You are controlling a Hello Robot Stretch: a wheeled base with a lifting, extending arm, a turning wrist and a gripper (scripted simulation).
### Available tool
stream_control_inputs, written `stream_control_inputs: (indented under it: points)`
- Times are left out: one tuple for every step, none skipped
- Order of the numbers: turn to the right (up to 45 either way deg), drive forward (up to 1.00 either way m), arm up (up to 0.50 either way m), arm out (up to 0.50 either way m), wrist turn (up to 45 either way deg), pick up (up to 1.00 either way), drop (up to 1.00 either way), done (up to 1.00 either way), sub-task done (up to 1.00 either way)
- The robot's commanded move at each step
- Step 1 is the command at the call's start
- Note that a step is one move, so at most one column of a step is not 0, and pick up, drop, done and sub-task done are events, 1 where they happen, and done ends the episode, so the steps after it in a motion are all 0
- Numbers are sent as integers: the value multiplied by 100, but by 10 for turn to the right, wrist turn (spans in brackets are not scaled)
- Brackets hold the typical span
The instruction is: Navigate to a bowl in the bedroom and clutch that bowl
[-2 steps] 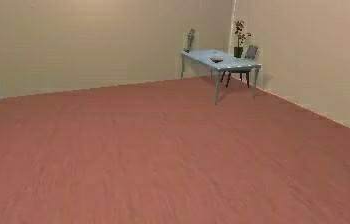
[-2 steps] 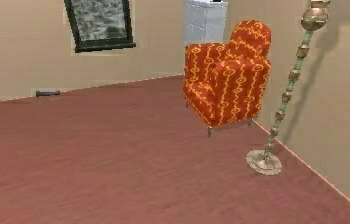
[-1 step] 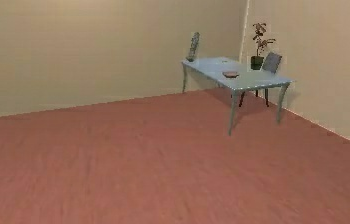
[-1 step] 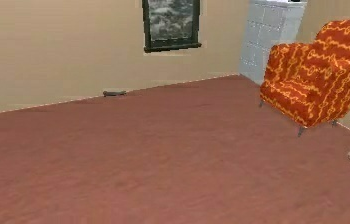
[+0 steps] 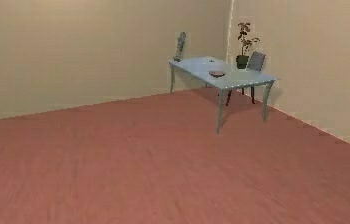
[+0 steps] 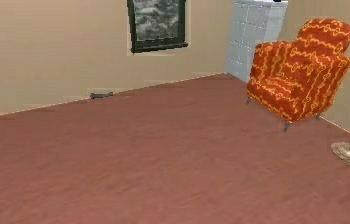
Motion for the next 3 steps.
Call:
stream_control_inputs:
  points:
    - [0,100,0,0,0,0,0,0,0]
    - [0,100,0,0,0,0,0,0,0]
    - [0,5,0,0,0,0,0,0,0]
